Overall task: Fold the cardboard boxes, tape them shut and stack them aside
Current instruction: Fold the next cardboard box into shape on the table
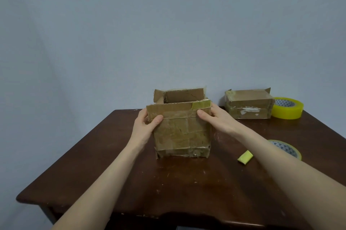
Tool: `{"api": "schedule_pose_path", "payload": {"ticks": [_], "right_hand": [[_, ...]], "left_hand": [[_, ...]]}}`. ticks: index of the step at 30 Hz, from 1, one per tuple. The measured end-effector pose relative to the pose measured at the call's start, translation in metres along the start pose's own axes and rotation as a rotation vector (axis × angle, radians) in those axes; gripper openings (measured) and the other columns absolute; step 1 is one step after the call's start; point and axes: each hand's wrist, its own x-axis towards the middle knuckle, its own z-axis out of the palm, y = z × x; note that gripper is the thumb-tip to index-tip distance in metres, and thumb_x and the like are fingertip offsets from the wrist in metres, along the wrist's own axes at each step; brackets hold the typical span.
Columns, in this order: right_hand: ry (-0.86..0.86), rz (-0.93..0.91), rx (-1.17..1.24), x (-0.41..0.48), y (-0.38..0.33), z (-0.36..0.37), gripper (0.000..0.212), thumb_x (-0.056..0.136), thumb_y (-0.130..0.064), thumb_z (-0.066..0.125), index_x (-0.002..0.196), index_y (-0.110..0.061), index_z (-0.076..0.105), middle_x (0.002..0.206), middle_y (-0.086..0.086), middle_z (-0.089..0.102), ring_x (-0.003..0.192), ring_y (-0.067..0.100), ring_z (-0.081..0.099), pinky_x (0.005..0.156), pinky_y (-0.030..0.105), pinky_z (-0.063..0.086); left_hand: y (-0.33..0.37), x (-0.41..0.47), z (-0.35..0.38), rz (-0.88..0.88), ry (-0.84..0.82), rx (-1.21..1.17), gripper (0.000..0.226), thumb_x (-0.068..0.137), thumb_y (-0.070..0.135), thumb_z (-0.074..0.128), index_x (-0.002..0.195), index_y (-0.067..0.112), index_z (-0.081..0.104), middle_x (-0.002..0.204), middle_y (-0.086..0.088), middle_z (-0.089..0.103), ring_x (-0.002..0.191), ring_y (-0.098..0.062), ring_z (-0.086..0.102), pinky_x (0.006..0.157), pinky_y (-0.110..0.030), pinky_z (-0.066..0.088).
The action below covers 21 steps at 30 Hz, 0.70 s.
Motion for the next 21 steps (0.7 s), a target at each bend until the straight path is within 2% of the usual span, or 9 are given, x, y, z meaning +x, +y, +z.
{"api": "schedule_pose_path", "payload": {"ticks": [2, 5, 7, 10, 13, 15, 17, 19, 21], "right_hand": [[-0.009, 0.016, 0.024, -0.001, -0.002, -0.002, 0.019, 0.088, -0.057, 0.046, 0.107, -0.051, 0.048, 0.14, -0.009, 0.047, 0.124, 0.015, 0.048, 0.108, 0.04, 0.039], [-0.009, 0.038, 0.023, -0.004, -0.002, -0.004, 0.024, 0.093, -0.048, 0.046, 0.116, -0.039, 0.049, 0.135, -0.008, 0.05, 0.124, 0.017, 0.05, 0.105, 0.038, 0.04], [-0.003, 0.036, 0.007, -0.006, 0.0, -0.005, 0.044, 0.088, -0.054, 0.051, 0.128, -0.034, 0.049, 0.138, -0.008, 0.049, 0.124, 0.018, 0.05, 0.105, 0.038, 0.04], [0.079, 0.089, 0.013, -0.006, 0.003, -0.01, 0.101, 0.069, -0.065, 0.065, 0.151, -0.024, 0.022, 0.152, -0.003, 0.033, 0.129, 0.022, 0.046, 0.108, 0.04, 0.037], [0.11, 0.12, 0.114, 0.003, -0.002, -0.015, 0.119, 0.063, -0.056, 0.073, 0.154, -0.022, 0.005, 0.159, -0.004, 0.016, 0.139, 0.022, 0.033, 0.11, 0.036, 0.029], [0.09, 0.123, 0.141, 0.012, -0.005, -0.015, 0.122, 0.064, -0.05, 0.077, 0.154, -0.022, -0.001, 0.16, -0.006, 0.014, 0.142, 0.02, 0.027, 0.113, 0.036, 0.026], [0.073, 0.129, 0.144, 0.019, -0.006, -0.011, 0.12, 0.069, -0.044, 0.079, 0.154, -0.022, -0.003, 0.159, -0.005, 0.018, 0.142, 0.019, 0.028, 0.112, 0.035, 0.026], [0.065, 0.129, 0.136, 0.024, -0.007, -0.008, 0.113, 0.074, -0.037, 0.079, 0.154, -0.025, 0.0, 0.158, -0.001, 0.021, 0.141, 0.02, 0.028, 0.11, 0.034, 0.028], [0.07, 0.11, 0.118, 0.027, -0.007, -0.006, 0.102, 0.077, -0.033, 0.077, 0.153, -0.03, 0.009, 0.156, 0.002, 0.025, 0.14, 0.022, 0.029, 0.107, 0.033, 0.03]], "left_hand": [[0.001, 0.001, 0.0, 0.026, -0.029, 0.081, 0.026, 0.087, 0.026, 0.064, 0.112, 0.03, 0.059, 0.127, 0.0, 0.055, 0.112, -0.007, 0.056, 0.082, -0.017, 0.05], [-0.001, -0.002, 0.001, 0.031, -0.11, 0.212, 0.012, 0.089, 0.031, 0.06, 0.1, 0.031, 0.065, 0.132, 0.007, 0.045, 0.113, 0.003, 0.05, 0.091, -0.022, 0.049], [-0.001, -0.003, 0.0, 0.029, -0.094, 0.207, 0.012, 0.089, 0.032, 0.059, 0.099, 0.03, 0.067, 0.133, 0.008, 0.044, 0.111, 0.004, 0.05, 0.084, -0.014, 0.049], [0.005, 0.001, -0.001, 0.03, -0.04, 0.172, 0.015, 0.093, 0.027, 0.055, 0.106, 0.023, 0.063, 0.128, 0.0, 0.05, 0.114, -0.01, 0.054, 0.072, -0.004, 0.045], [0.009, 0.013, -0.004, 0.026, -0.004, 0.202, 0.042, 0.089, 0.029, 0.063, 0.127, 0.023, 0.049, 0.133, -0.001, 0.045, 0.118, -0.019, 0.052, 0.078, -0.012, 0.047], [0.011, 0.023, -0.008, -0.042, -0.034, 0.223, 0.077, 0.084, 0.031, 0.069, 0.147, 0.028, 0.024, 0.147, 0.004, 0.028, 0.123, -0.018, 0.046, 0.091, -0.023, 0.045], [0.011, 0.034, -0.012, -0.113, -0.11, 0.228, 0.096, 0.082, 0.033, 0.072, 0.152, 0.029, 0.005, 0.156, 0.008, 0.018, 0.131, -0.019, 0.04, 0.1, -0.029, 0.038], [0.009, 0.042, -0.017, -0.128, -0.172, 0.25, 0.102, 0.079, 0.038, 0.073, 0.152, 0.031, 0.002, 0.154, 0.01, 0.026, 0.133, -0.018, 0.038, 0.103, -0.029, 0.034], [0.006, 0.043, -0.018, -0.091, -0.185, 0.28, 0.092, 0.076, 0.043, 0.069, 0.15, 0.038, 0.014, 0.145, 0.01, 0.038, 0.123, -0.016, 0.045, 0.1, -0.029, 0.038]]}}
